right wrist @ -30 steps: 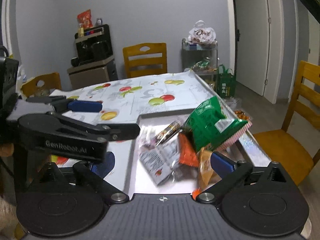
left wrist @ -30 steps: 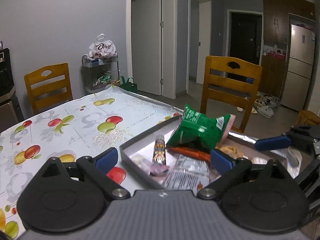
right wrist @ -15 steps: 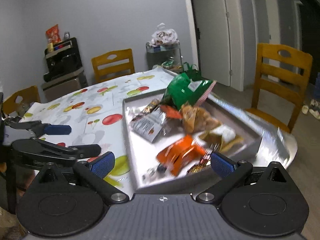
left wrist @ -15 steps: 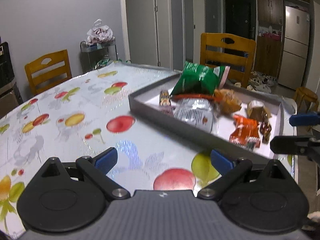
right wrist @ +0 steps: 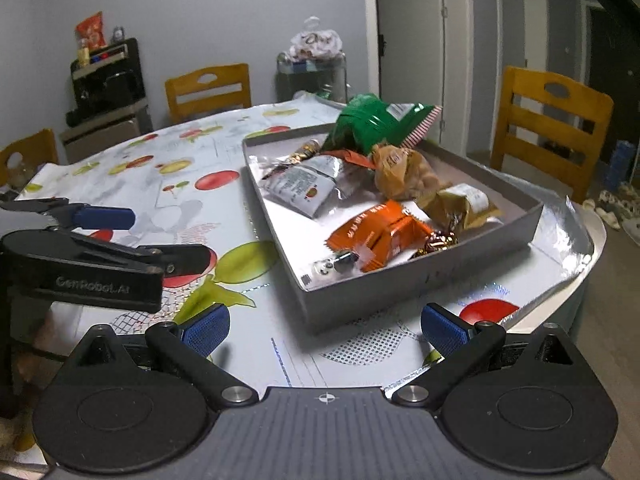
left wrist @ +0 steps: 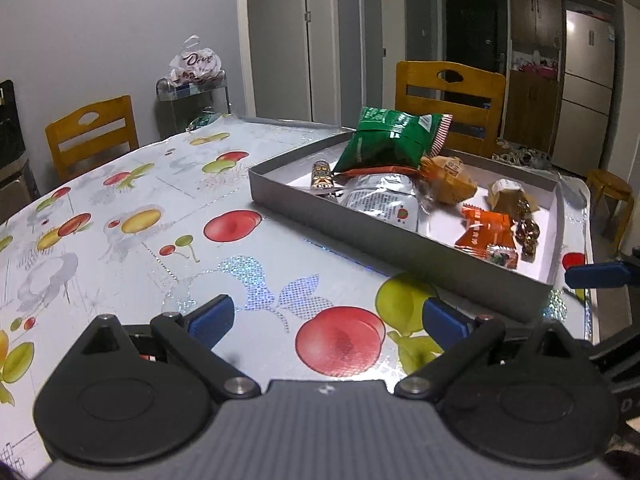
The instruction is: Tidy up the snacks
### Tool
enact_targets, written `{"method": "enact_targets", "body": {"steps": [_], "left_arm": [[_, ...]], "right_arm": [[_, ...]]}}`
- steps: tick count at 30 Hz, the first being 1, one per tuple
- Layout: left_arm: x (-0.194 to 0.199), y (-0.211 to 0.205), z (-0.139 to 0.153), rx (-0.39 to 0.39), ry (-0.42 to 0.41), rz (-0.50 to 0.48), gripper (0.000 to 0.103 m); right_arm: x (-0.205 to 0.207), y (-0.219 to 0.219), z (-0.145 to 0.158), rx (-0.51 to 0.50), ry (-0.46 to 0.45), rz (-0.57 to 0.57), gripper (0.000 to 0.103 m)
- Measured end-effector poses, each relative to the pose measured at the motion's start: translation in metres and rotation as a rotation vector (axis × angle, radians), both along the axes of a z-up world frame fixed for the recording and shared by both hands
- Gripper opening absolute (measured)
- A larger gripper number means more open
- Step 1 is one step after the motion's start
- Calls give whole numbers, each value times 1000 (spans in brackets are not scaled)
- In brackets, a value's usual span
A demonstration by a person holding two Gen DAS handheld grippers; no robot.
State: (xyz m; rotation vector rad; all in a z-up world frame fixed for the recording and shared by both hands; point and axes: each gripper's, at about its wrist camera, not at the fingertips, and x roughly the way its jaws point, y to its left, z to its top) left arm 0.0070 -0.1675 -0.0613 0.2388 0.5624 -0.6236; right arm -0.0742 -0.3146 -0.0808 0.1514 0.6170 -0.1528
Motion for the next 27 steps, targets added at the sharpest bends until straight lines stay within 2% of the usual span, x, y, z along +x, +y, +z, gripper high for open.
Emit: {"method": "enact_targets", "body": {"steps": [7, 27], "left_arm": [[-5, -7, -1, 33, -23, -17, 101], [0, -6, -4, 38, 1, -8, 101]], "right_arm": [[3, 2, -7, -29, -8, -8, 103], [6, 3, -11, -77, -25, -8, 103]]}}
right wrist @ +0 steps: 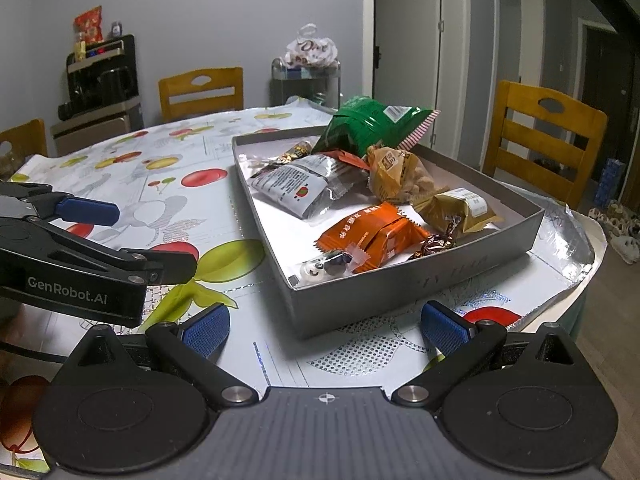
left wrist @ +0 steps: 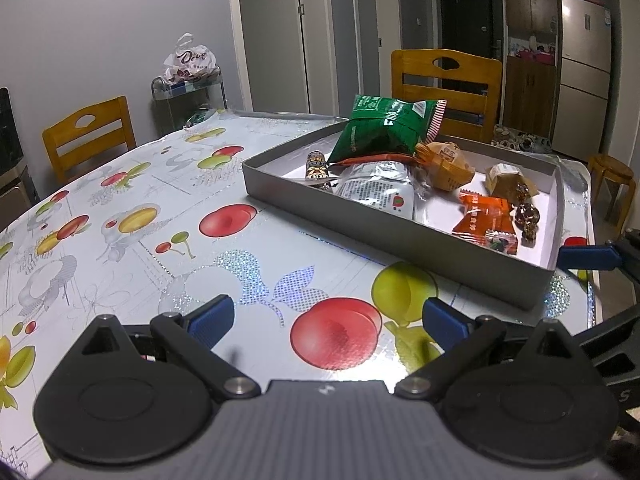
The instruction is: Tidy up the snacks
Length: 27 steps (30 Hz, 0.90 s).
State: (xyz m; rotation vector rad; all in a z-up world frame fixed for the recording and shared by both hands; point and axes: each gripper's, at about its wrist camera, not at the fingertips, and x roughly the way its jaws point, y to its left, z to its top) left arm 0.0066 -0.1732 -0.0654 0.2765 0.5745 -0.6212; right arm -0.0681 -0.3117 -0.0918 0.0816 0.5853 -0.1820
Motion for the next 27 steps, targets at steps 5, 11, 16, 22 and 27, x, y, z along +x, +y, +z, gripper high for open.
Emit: {"method": "enact_targets", "body": {"steps": [5, 11, 16, 22, 27], "left_arm": [[0, 0, 0, 2, 0, -1, 102], [0, 0, 0, 2, 1, -1, 102], [0, -1, 0, 3, 1, -1, 101], [-1, -1, -1, 5, 3, -2, 102], [-1, -1, -2, 5, 4, -2, 101]], "right_arm": [[0, 0, -1, -1, -3, 0, 103], [0, 0, -1, -3, -7, 1, 103], [0, 0, -1, -3, -7, 0, 103], [0, 0, -1, -4, -7, 0, 103], [0, 1, -1, -5, -8, 1, 103]]}}
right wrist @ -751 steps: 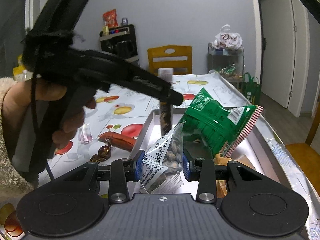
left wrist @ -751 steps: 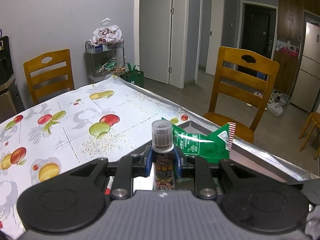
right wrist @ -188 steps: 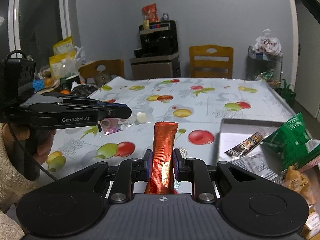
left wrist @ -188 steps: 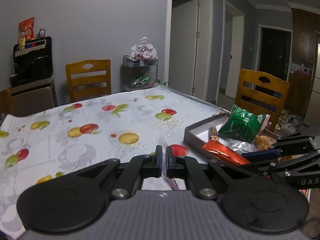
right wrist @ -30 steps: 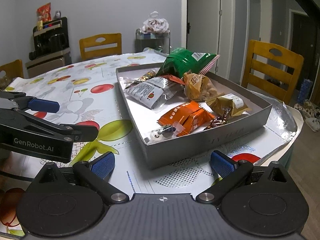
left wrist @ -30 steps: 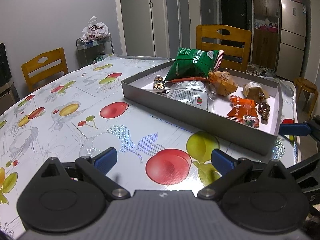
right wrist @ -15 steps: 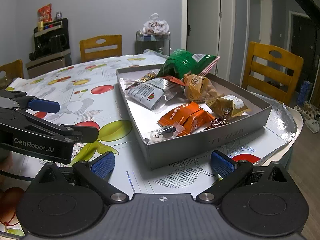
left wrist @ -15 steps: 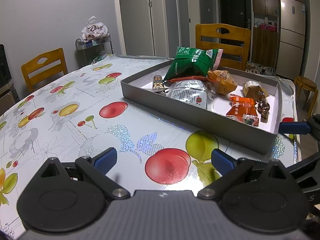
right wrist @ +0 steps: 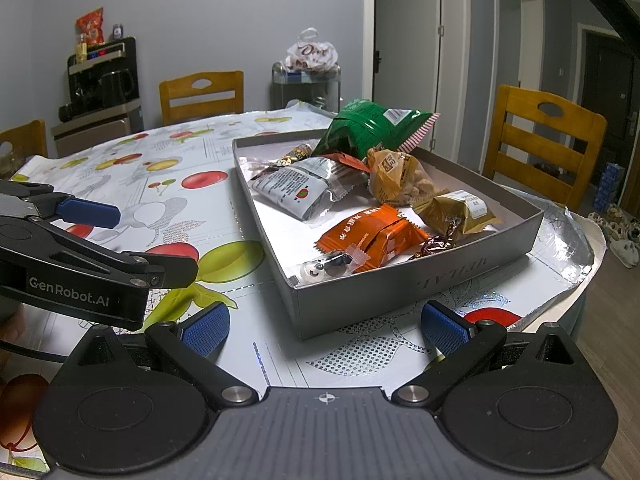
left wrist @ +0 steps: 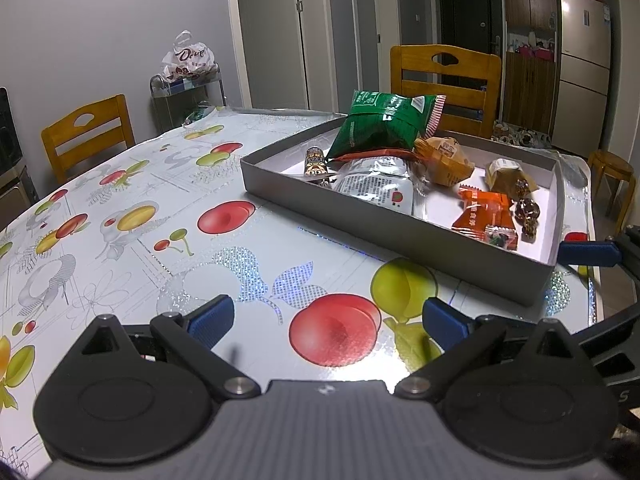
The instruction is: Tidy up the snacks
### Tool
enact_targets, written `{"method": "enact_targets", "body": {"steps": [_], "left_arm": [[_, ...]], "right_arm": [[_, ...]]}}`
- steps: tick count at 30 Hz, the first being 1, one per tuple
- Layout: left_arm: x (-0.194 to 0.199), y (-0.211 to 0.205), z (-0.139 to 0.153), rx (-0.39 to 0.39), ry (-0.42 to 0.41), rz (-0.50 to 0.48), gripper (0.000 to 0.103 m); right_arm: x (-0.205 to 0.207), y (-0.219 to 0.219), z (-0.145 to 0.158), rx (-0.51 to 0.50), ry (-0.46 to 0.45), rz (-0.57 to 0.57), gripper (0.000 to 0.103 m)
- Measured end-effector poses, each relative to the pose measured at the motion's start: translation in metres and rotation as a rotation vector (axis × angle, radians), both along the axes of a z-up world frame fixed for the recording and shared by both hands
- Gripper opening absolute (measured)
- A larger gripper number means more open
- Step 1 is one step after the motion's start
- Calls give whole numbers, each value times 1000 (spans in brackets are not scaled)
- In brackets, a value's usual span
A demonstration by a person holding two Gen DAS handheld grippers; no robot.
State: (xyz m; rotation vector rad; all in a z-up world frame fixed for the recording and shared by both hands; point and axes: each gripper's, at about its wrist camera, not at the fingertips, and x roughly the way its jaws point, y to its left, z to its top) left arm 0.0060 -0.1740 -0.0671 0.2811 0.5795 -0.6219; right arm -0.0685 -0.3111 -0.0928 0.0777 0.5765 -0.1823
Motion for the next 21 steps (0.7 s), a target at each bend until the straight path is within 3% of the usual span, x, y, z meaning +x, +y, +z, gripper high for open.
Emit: {"method": "enact_targets", "body": {"steps": [21], "left_arm": [[-2, 0, -2, -14, 6, -25, 101]], "right_arm": [[-1, 0, 0, -1, -1, 0, 103]]}}
